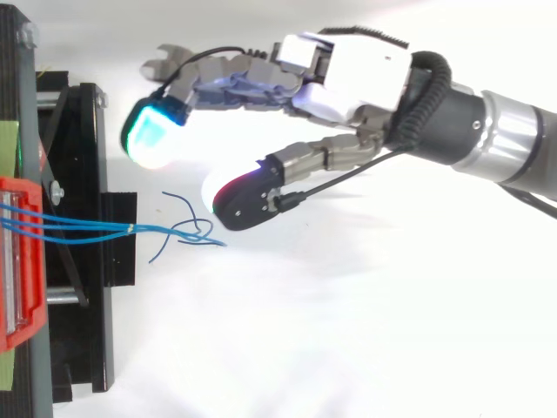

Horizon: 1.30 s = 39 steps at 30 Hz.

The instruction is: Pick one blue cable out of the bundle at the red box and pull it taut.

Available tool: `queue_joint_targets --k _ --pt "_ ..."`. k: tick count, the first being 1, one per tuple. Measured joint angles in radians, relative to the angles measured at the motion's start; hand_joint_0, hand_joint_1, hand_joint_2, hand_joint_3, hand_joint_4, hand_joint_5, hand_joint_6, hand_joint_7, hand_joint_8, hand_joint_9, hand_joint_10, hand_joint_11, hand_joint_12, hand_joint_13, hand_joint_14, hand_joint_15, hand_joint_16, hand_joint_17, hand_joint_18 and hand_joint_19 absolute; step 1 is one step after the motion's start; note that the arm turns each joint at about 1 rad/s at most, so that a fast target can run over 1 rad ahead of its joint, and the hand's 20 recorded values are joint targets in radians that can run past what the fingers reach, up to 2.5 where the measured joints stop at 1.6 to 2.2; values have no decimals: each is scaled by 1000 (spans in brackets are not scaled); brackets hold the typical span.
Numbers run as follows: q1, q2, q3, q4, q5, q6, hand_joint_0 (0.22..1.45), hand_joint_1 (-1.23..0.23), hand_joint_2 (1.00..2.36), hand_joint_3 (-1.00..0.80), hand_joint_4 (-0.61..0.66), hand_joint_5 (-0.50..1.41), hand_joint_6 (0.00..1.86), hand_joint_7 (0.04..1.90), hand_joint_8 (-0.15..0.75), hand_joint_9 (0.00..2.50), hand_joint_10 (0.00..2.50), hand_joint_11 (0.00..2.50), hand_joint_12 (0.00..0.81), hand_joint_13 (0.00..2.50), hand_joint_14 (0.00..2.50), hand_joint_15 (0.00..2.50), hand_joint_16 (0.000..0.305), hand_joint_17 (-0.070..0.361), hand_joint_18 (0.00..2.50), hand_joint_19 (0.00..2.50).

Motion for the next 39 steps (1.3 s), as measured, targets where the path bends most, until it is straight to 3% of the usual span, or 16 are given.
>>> queue_joint_targets --k 3,7,12,22,30,33,39 --pt "2 -24 45 -14 -16 9 564 -734 1000 -500 444 -153 502 894 289 150 0 0 377 0 0 0 67 152 0 68" --pt "6 -32 67 -35 -24 14 565 -702 1000 -500 436 -157 502 917 280 102 0 0 372 0 0 0 66 149 0 115" --pt "13 -33 71 -39 -29 16 569 -709 1000 -500 433 -156 502 934 279 102 0 0 371 0 0 0 66 149 0 118" --pt "35 -34 73 -34 -27 12 603 -764 1001 -484 361 -127 500 1170 273 107 0 0 364 0 0 0 64 145 0 119" --pt "53 -34 75 -33 -24 7 626 -793 1004 -444 308 -144 622 997 274 113 0 0 365 0 0 0 64 143 0 107" --pt "56 -34 78 -33 -24 6 608 -807 1002 -473 341 -126 536 1139 283 160 0 0 371 0 0 0 65 146 0 79" --pt "57 -48 90 -32 -28 7 586 -767 1000 -491 361 -119 505 1185 287 177 0 0 372 0 0 0 66 148 3 88"
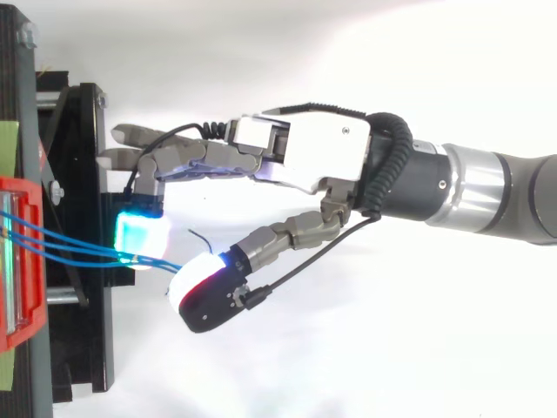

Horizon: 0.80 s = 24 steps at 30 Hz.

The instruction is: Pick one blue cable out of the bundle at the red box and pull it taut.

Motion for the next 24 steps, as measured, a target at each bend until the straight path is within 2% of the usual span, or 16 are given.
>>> queue_joint_targets --k 2,6,9,24 --pt "-2 -16 13 1 -2 3 584 -735 1002 -482 357 -113 504 1195 291 186 0 0 372 2 0 0 65 147 13 88" --pt "-6 -63 69 -2 -9 29 583 -676 1002 -471 382 -107 500 1200 295 198 0 0 373 10 0 0 65 147 12 91" --pt "-4 -79 92 -8 -11 42 582 -644 1003 -462 381 -104 500 1189 295 219 0 0 370 15 0 0 65 146 16 96" --pt "-14 -84 106 -8 -20 49 608 -623 1007 -409 368 -99 500 1206 294 237 0 0 365 29 0 0 64 144 30 101"
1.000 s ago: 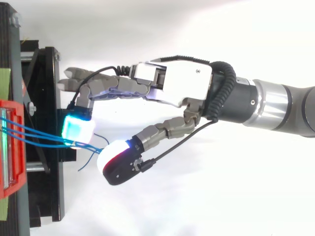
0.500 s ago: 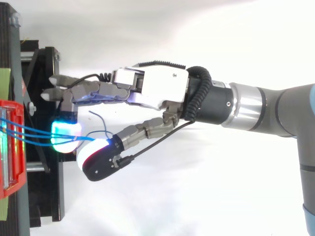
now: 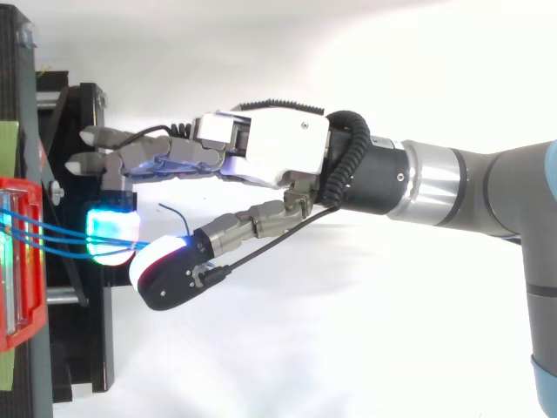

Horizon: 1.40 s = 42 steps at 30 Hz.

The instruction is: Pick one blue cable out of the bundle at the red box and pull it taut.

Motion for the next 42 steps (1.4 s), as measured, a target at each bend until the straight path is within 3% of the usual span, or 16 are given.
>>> queue_joint_targets --k 7,17,21,27,36,42 --pt "-3 0 10 4 -25 0 637 -544 1012 -337 387 -99 501 1191 294 248 0 0 364 29 0 0 64 143 20 110" --pt "-11 0 25 1 -56 -12 659 -650 1015 -225 325 -105 546 1156 297 260 0 0 362 39 0 0 64 143 48 107" --pt "-12 0 26 3 -58 -29 650 -676 1014 -259 323 -108 556 1142 297 260 0 0 361 39 0 0 64 143 55 110" --pt "-16 0 28 5 -59 -34 554 -675 1002 -471 347 -111 548 1129 304 252 0 0 371 35 0 0 65 147 54 115" --pt "-31 1 31 12 -76 -35 567 -616 1004 -439 351 -106 518 1182 305 260 0 0 370 34 0 0 65 146 44 123" --pt "-51 4 30 8 -127 -51 618 -712 1011 -342 328 -109 529 1178 299 260 0 0 363 48 0 0 63 143 80 112"
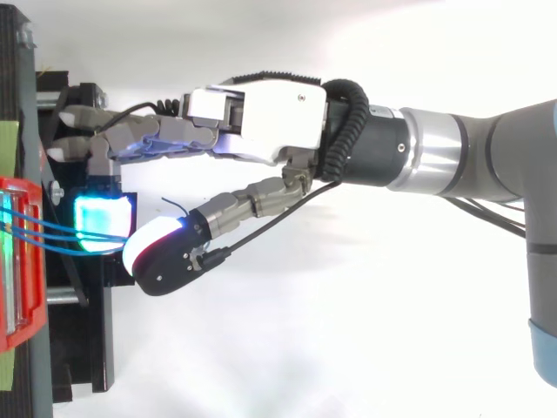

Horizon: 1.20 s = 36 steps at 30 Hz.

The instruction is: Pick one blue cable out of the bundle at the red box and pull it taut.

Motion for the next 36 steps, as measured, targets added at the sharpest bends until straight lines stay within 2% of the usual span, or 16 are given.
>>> queue_joint_targets --k 4,5,9,14,18,23,26,36 --pt "-10 9 -1 -3 -39 -38 635 -747 1012 -313 311 -119 565 1133 297 261 0 0 365 61 0 0 63 143 99 106" --pt "-12 10 -2 -4 -45 -49 638 -751 1013 -304 315 -126 605 1062 297 262 0 0 365 65 0 0 63 143 101 112" --pt "-15 13 -2 -5 -56 -71 644 -761 1013 -306 301 -136 655 995 296 266 0 0 366 70 0 0 64 143 119 109" --pt "-15 14 -2 -6 -58 -77 645 -767 1013 -305 286 -151 727 897 297 289 0 0 363 79 0 0 64 143 132 113" --pt "-16 15 -2 -6 -59 -81 641 -797 1015 -267 281 -157 775 889 303 330 0 0 367 125 0 0 64 144 208 80" --pt "-16 15 -2 -6 -59 -84 624 -798 1020 -120 239 -170 848 822 306 352 0 0 367 143 0 0 63 141 257 88" --pt "-15 16 -2 -5 -59 -85 616 -796 1023 -49 207 -169 863 847 307 367 0 0 365 158 0 0 62 140 280 86" --pt "-13 16 -2 -6 -59 -85 639 -849 1022 -79 188 -169 871 816 309 372 0 0 366 173 0 0 62 139 314 78"
